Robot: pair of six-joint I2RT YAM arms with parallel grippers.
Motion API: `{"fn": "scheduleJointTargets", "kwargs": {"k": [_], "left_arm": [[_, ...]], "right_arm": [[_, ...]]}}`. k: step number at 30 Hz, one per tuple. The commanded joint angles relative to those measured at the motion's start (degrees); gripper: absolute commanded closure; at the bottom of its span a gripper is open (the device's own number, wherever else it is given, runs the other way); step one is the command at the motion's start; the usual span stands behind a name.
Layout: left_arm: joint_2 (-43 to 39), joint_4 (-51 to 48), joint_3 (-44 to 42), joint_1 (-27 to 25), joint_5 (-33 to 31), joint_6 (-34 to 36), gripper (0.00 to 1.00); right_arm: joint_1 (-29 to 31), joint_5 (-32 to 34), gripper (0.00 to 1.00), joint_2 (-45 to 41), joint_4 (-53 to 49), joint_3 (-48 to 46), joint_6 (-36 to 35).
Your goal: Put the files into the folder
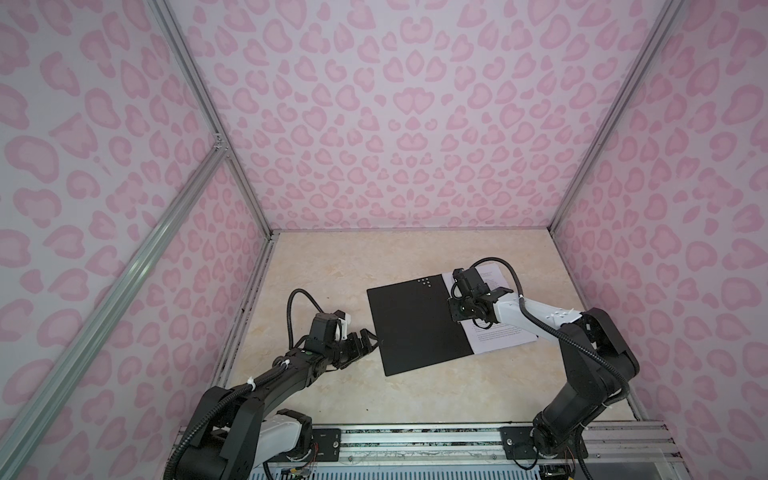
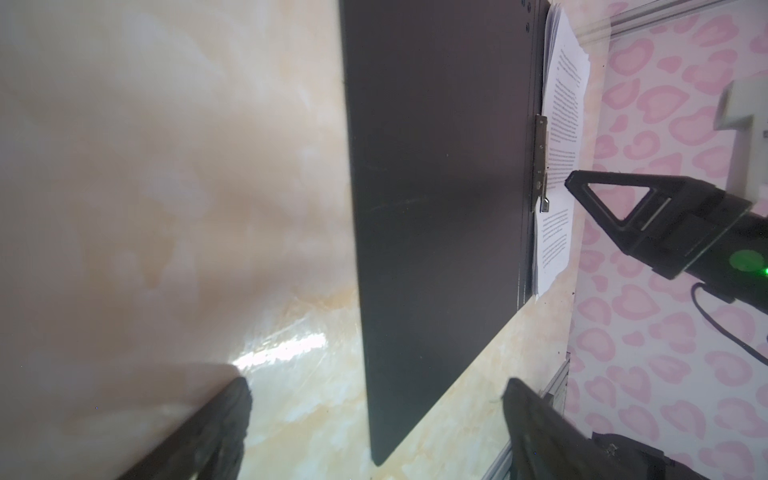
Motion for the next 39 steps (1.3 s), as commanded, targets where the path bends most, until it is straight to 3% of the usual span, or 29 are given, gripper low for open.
{"fn": "scheduleJointTargets", "kwargs": {"k": [1,15,30,39], "left_arm": [[0.64,0.41,-0.23,0.09,0.17,0.22,0.04],[0.49,1.57,-1.06,0.08,1.09,-0.22,0.03],[-2.33,1.22,-2.48,0.09,1.05,-1.28,0.03],[-1.71,1.84,-3.18,0.08,1.09,-1.35,0.04]], "right_arm": [[0.06,-0.50,0.62,1.80,0.10,0.56,-0.03],[-0.01,0.91,0.80,7.18,-0.76,3.20,0.05],[0.03,-0.13,0.87,11.20,-3.42,5.78,-0.30],[-1.59,-4.98,0.93,7.48,-0.41,3.22,1.40]]}}
